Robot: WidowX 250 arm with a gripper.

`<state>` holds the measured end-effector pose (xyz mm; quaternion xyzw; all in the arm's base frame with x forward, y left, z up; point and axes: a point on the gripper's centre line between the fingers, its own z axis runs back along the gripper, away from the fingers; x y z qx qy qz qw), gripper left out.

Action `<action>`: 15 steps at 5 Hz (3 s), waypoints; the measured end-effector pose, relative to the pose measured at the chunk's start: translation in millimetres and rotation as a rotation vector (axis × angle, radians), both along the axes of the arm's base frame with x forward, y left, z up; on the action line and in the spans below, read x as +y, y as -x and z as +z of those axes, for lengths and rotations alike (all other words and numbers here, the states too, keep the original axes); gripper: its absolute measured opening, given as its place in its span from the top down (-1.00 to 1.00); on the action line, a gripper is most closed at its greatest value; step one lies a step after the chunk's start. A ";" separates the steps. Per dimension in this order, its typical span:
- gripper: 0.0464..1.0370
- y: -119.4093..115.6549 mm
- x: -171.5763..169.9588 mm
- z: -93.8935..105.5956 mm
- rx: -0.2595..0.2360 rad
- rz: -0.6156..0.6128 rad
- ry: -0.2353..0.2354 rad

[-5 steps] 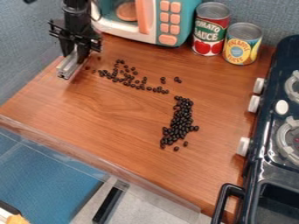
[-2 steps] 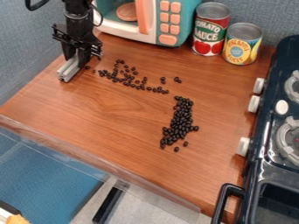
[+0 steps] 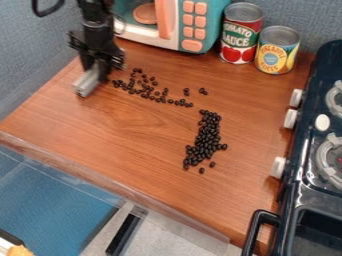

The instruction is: Sweep into pile

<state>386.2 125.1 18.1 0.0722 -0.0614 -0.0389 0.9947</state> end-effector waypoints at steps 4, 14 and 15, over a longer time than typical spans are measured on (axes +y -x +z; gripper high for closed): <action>0.34 -12.5 -75.7 -1.1 -0.035 -0.144 0.025; 0.34 21.0 -121.0 80.7 -0.301 -0.158 0.024; 0.34 29.5 -87.0 80.9 -0.261 -0.073 -0.024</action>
